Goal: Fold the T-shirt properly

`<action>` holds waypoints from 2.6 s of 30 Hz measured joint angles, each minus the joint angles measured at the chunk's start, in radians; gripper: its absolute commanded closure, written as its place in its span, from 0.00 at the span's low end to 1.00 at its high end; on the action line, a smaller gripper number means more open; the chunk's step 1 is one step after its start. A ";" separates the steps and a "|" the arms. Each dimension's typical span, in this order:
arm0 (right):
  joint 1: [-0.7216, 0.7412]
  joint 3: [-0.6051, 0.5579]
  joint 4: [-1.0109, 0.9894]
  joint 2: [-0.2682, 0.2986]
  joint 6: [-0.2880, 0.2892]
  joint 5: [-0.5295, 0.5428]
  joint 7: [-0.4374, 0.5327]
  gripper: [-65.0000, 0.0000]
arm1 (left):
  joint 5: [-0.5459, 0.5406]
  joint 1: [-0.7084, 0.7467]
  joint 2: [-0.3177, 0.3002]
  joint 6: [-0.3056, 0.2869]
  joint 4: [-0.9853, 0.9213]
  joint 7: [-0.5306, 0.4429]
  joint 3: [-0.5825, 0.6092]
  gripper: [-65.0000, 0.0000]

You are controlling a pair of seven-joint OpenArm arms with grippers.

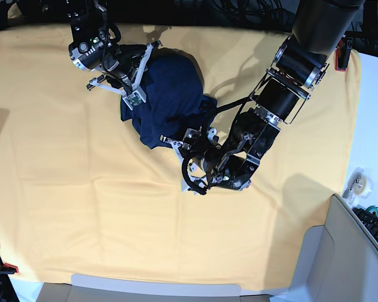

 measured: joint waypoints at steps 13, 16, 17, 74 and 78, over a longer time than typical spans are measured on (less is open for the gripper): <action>0.041 -0.014 0.027 -0.018 0.012 0.031 -0.023 1.00 | 0.015 -0.023 0.011 0.001 -0.036 -0.056 0.002 0.98; 0.055 -0.014 0.028 -0.018 0.015 0.031 -0.031 1.00 | 0.030 -0.029 0.026 0.001 -0.036 -0.080 0.028 0.98; 0.055 -0.014 0.028 -0.018 0.015 0.029 -0.039 1.00 | 0.030 -0.035 0.029 0.004 -0.036 -0.087 0.060 0.98; 0.082 0.214 0.025 -0.011 0.023 0.098 0.008 0.73 | 0.060 0.124 -0.050 0.023 0.295 -0.237 -0.314 0.54; 0.090 0.241 0.025 -0.005 0.022 0.188 0.034 0.73 | 0.053 0.215 -0.076 0.019 0.378 -0.234 -0.351 0.57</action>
